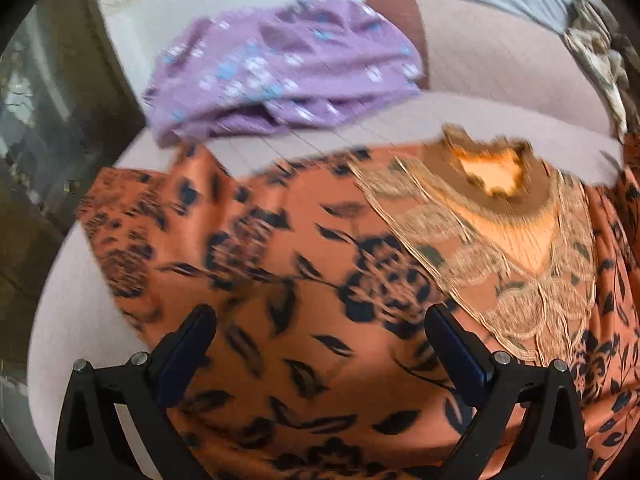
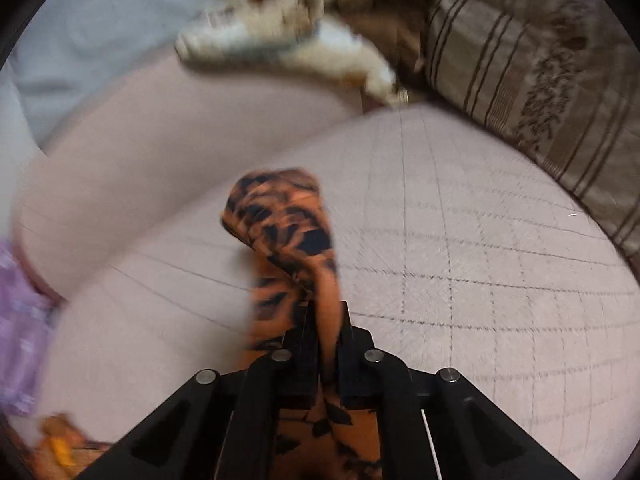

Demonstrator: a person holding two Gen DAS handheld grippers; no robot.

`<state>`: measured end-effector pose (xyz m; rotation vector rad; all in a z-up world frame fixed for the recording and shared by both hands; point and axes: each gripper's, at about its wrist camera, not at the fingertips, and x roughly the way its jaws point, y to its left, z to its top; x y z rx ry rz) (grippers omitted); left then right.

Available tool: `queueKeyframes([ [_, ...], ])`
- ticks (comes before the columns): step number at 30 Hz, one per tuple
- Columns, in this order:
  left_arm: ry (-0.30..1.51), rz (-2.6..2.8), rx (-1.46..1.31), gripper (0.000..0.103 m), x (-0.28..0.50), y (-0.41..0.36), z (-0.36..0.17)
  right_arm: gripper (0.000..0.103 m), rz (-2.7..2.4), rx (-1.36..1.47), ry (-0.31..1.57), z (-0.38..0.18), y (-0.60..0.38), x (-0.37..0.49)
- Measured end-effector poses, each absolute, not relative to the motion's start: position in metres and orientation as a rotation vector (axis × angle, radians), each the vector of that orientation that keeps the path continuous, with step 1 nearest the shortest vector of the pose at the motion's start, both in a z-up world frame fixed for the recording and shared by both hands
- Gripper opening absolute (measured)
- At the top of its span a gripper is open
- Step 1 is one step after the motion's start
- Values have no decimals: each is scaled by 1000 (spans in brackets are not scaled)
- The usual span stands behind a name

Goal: Fold small clothes
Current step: 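Grasp the orange blouse sleeve cuff with the right gripper, then fold the held sleeve across the blouse body with the right gripper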

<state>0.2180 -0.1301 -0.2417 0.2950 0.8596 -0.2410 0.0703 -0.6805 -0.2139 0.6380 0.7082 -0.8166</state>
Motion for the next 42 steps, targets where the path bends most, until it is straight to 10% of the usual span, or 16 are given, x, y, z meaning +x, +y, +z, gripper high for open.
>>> queueKeyframes([
  [13,774,-14,150,103,240,-27,-199,7,-207,642,424,-45,-418,115],
  [19,804,88,74,103,252,36,-200,16,-60,554,605,-98,-273,192],
  [23,853,123,-37,103,262,74,-203,74,42,567,840,-161,-202,227],
  [42,932,212,-229,103,277,112,-210,75,-9,626,802,-198,-243,199],
])
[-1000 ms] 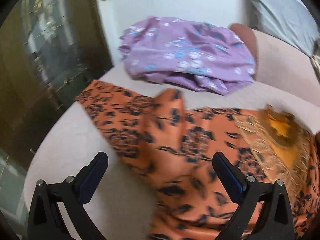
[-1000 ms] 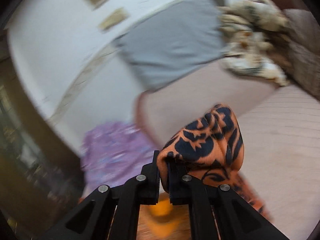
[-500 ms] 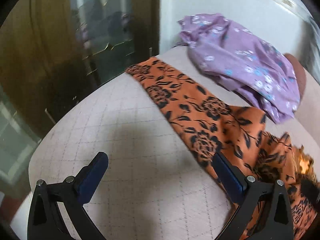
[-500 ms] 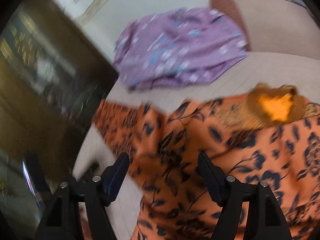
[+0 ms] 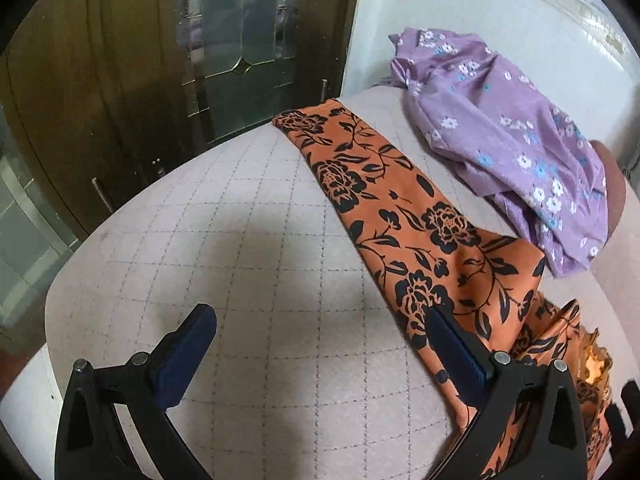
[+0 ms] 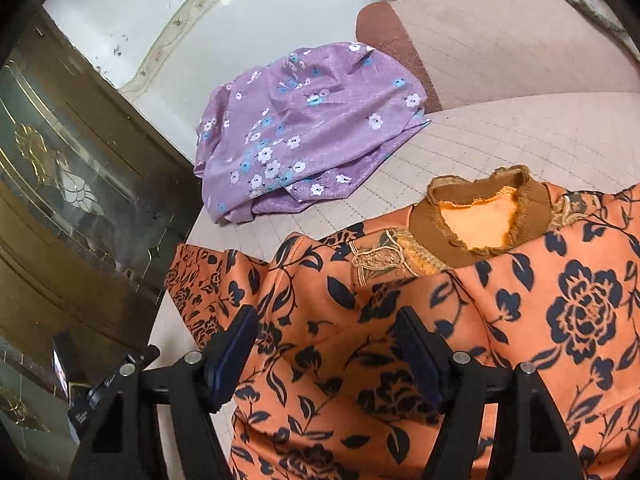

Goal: Fold small clothes
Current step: 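Fold the held sleeve across the blouse body with the right gripper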

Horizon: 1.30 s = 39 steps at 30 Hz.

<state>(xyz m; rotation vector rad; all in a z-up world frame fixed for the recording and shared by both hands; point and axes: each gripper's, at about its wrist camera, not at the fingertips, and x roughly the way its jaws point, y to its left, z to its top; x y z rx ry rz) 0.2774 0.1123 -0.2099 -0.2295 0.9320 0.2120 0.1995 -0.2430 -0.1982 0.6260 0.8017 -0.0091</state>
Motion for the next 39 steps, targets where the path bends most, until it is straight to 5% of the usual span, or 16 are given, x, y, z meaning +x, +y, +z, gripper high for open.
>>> queueKeyframes([
  [8,977,270,-270,103,288,134,-220,75,-16,459,855,-218,-189,256],
  [15,1019,350,-331,103,299,168,-230,73,132,251,1117,-256,-135,256],
  [26,942,599,-442,103,265,245,-204,73,288,108,961,-181,-44,284],
  [39,847,715,-601,103,246,318,-191,71,59,-465,953,-258,162,422],
])
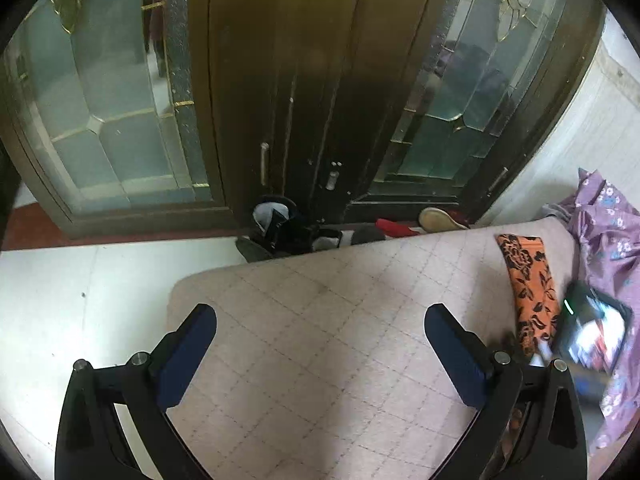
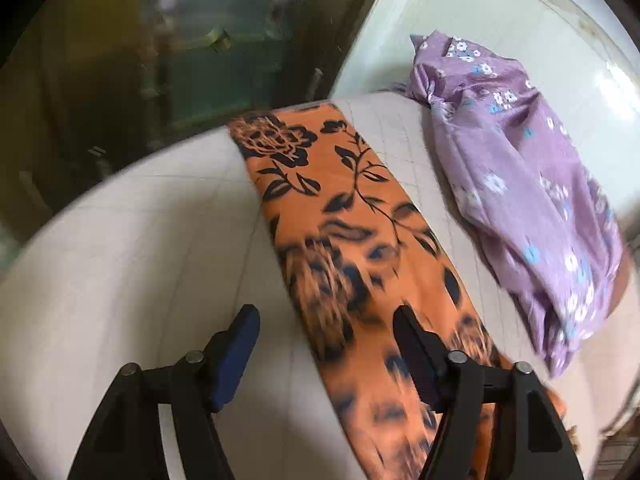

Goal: Fold small clothes
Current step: 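Fold the held sleeve across the blouse body with the right gripper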

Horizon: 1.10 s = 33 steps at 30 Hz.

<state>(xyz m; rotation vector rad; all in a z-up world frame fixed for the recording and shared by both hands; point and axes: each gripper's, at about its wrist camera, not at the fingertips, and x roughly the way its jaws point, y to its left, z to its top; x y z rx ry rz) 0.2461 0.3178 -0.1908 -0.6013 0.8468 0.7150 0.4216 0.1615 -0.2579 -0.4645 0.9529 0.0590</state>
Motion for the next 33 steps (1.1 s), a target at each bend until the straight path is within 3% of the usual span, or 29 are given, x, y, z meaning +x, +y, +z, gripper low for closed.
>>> queueKeyframes([
  [3,864,688,-569,103,252,312,-192,67,-15,-485,877,-262,174,446],
  [5,873,673,-542,103,256,307,-191,36,7,-418,924,-259,172,464],
  [6,875,668,-531,103,257,305,-191,13,4,-409,948,-257,170,470],
  [7,875,668,-526,103,257,304,-190,6,-13,-418,954,-255,168,472],
  [12,853,682,-534,103,252,299,-185,6,24,-179,859,-202,101,452],
  [16,847,635,-463,103,257,273,-181,6,35,25,713,-133,3,398],
  [22,865,548,-308,103,265,214,-179,6,-61,179,615,-83,-131,304],
  [29,823,374,-94,103,273,143,-174,6,-268,329,572,-98,-273,162],
  [33,817,241,-3,103,271,93,-178,10,-350,528,804,-166,-351,119],
])
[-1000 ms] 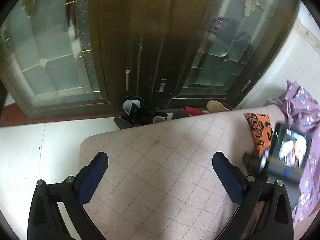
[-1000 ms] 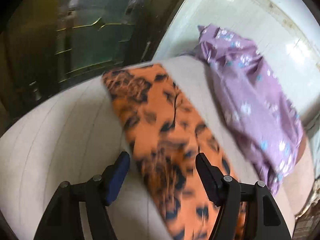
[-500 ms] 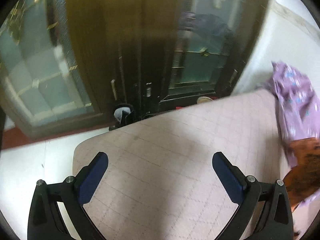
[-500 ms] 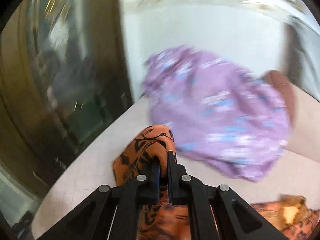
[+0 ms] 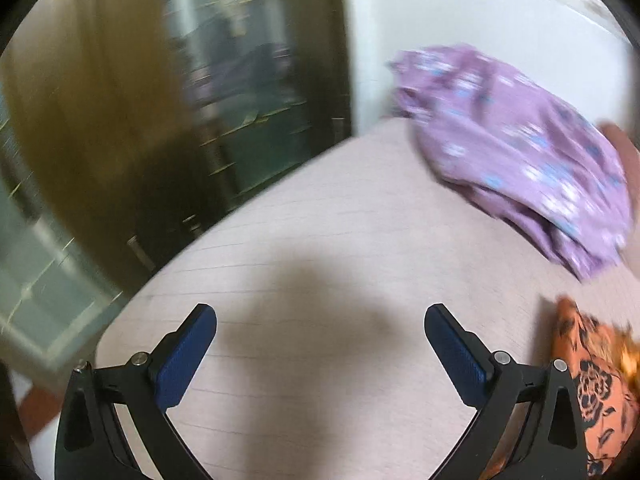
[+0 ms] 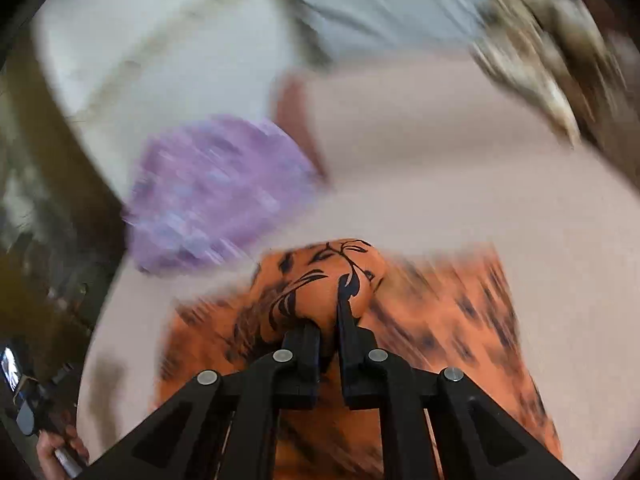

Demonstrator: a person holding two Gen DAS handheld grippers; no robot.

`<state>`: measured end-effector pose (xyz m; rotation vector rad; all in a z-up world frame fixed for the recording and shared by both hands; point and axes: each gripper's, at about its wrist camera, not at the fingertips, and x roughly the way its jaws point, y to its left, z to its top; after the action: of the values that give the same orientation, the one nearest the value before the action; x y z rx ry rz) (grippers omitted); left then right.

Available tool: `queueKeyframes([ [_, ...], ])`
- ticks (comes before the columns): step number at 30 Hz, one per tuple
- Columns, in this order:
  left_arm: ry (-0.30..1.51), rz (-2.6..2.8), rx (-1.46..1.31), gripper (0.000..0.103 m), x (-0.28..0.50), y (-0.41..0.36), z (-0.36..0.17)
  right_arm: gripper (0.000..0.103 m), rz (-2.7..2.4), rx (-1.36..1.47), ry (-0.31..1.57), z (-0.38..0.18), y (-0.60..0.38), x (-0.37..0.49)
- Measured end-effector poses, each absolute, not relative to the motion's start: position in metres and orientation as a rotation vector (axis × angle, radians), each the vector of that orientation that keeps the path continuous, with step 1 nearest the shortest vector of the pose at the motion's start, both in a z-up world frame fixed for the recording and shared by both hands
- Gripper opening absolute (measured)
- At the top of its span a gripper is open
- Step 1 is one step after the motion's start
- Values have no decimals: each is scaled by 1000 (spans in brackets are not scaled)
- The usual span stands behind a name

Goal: Fold small clothes

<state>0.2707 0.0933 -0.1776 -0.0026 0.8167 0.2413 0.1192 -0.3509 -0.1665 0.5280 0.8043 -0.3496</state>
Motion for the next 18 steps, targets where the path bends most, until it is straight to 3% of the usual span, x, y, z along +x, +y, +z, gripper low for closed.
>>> queueKeyframes([
  [2,819,181,65,103,268,66,-184,12,-377,606,901,-204,-374,93],
  [5,814,133,209,103,263,22,-196,28,-390,719,939,-240,-392,56],
  [11,798,19,398,103,245,-41,-218,33,-276,811,856,-228,-409,33],
  [12,795,10,416,103,243,-46,-221,44,-259,831,828,-223,-414,29],
  [13,800,-1,431,103,242,-50,-224,69,-264,833,805,-218,-416,25],
  [15,826,-8,420,103,243,-54,-228,77,-316,800,713,-207,-415,18],
  [18,874,-23,355,103,248,-47,-231,78,-271,683,705,-189,-395,32],
])
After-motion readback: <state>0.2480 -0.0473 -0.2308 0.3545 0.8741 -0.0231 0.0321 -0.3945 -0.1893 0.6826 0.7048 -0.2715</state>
